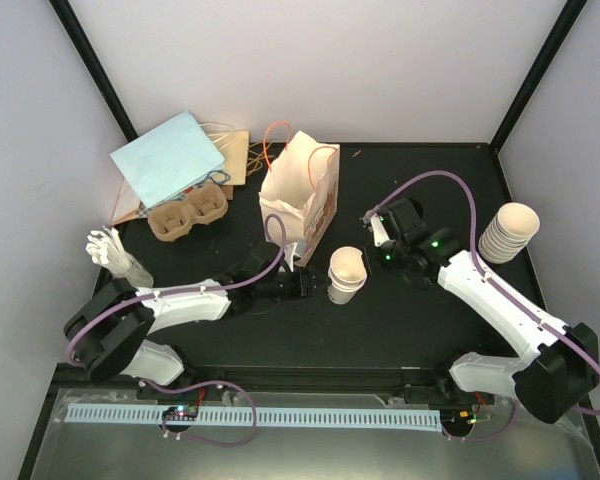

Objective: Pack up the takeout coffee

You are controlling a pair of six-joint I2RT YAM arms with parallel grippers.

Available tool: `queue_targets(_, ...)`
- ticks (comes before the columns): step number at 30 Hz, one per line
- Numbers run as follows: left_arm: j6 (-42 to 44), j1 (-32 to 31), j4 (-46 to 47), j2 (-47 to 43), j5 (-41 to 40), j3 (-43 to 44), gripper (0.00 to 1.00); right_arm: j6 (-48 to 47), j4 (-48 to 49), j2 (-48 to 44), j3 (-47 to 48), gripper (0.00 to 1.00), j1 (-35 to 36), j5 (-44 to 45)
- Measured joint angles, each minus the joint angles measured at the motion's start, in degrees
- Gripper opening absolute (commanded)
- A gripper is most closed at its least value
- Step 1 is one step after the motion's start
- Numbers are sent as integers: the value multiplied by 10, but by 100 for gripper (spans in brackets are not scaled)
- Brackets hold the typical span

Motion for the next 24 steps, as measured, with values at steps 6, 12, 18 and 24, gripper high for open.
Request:
queue_targets(6,0,0,0,1,0,0,51,0,-3,-4,0,1,0,1)
queue_targets(12,1,0,-1,1,-2,0,51,-1,-45,-9,51,1,0,14)
queue_targets(18,8,0,-22,-19,-13,0,52,-3,-87,-15,136,1,0,33)
queue_targets(24,34,0,-86,-105,-48,0,53,-14,-120,-29,184,1,3,16)
